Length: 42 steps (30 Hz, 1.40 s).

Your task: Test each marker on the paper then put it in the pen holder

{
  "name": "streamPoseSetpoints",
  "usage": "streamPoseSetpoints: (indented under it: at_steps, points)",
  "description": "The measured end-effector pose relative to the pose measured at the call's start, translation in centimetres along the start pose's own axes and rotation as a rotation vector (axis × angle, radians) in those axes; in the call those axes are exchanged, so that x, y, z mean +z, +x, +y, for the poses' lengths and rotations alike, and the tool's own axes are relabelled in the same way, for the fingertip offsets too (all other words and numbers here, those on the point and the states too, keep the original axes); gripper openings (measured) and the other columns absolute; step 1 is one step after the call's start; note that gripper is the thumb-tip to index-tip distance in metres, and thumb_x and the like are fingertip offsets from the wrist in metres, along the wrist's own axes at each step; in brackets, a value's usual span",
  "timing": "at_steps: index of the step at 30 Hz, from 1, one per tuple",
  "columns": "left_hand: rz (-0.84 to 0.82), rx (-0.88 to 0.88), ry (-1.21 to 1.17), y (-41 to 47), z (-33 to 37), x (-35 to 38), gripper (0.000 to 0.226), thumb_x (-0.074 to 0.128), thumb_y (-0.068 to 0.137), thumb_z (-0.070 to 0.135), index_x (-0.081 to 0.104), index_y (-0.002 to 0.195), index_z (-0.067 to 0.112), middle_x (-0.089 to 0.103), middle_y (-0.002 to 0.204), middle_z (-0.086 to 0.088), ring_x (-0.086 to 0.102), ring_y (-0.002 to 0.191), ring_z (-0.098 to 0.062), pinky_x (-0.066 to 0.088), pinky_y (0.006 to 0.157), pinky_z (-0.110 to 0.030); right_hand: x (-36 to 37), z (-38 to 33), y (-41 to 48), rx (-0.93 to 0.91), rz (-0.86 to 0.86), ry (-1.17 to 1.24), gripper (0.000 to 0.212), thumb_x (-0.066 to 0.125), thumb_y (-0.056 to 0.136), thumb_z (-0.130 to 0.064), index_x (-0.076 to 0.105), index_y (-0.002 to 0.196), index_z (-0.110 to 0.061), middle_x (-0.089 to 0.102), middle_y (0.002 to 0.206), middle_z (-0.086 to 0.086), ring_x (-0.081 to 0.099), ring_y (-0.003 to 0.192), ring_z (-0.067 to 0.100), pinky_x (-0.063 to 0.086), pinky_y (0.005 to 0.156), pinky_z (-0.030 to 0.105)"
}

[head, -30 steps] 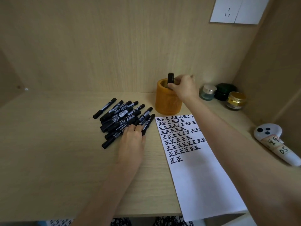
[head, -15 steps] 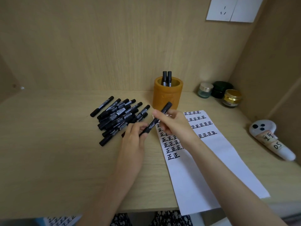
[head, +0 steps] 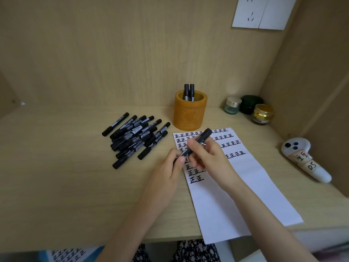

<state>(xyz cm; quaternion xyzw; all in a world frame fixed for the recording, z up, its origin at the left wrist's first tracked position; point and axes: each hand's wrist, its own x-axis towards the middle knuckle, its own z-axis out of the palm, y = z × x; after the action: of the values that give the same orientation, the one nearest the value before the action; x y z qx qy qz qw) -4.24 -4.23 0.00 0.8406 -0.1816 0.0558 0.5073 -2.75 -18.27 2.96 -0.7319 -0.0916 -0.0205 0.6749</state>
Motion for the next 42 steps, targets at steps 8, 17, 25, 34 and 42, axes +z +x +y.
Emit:
streamPoseSetpoints:
  at_steps: [8, 17, 25, 34, 42]
  points:
    - [-0.085, -0.039, -0.163, -0.4, 0.6, -0.1, 0.021, 0.04, 0.098, 0.03, 0.056, 0.086, 0.022, 0.039, 0.057, 0.011, 0.038, 0.056, -0.008, 0.031, 0.054, -0.02, -0.6, 0.6, -1.2, 0.012, -0.008, 0.033, 0.024, 0.052, 0.096, -0.03, 0.045, 0.081, -0.012, 0.048, 0.049, 0.002, 0.035, 0.044, 0.014, 0.03, 0.045, 0.019]
    - [-0.194, -0.131, -0.334, -0.5, 0.6, -0.3, 0.022, 0.045, 0.096, 0.033, 0.056, 0.077, 0.031, 0.035, 0.053, 0.011, 0.028, 0.047, -0.006, 0.022, 0.042, -0.015, -0.8, 0.8, -1.9, -0.022, -0.04, 0.035, 0.027, 0.049, 0.096, -0.028, 0.045, 0.075, -0.011, 0.046, 0.047, 0.002, 0.035, 0.041, 0.011, 0.032, 0.046, 0.016]
    - [-0.213, -0.145, -0.333, -0.9, 0.6, -0.2, 0.02, 0.047, 0.091, 0.041, 0.057, 0.095, 0.024, 0.038, 0.053, 0.012, 0.03, 0.044, -0.002, 0.025, 0.043, -0.014, -0.9, 0.7, -2.4, -0.009, 0.033, 0.069, 0.021, 0.051, 0.097, -0.023, 0.048, 0.081, -0.01, 0.044, 0.047, 0.003, 0.033, 0.041, 0.011, 0.031, 0.044, 0.016]
    - [-0.186, -0.176, -0.229, -1.9, -0.4, -0.7, 0.022, 0.036, 0.099, 0.024, 0.041, 0.117, 0.035, 0.055, 0.088, 0.004, 0.052, 0.078, -0.005, 0.047, 0.082, -0.025, -4.9, 1.4, -1.9, 0.098, 0.396, 0.414, 0.023, 0.049, 0.095, -0.015, 0.042, 0.073, -0.013, 0.038, 0.047, 0.002, 0.028, 0.04, 0.015, 0.024, 0.046, 0.026]
    - [-0.379, -0.16, -0.175, -2.8, -0.4, -0.5, 0.023, 0.07, 0.08, 0.023, 0.065, 0.098, 0.035, 0.07, 0.097, 0.023, 0.064, 0.084, -0.012, 0.05, 0.081, -0.033, -4.1, 2.6, -2.8, 0.16, 0.379, 0.056, 0.031, 0.064, 0.09, -0.027, 0.068, 0.083, 0.003, 0.054, 0.053, 0.008, 0.046, 0.045, 0.009, 0.029, 0.042, 0.019]
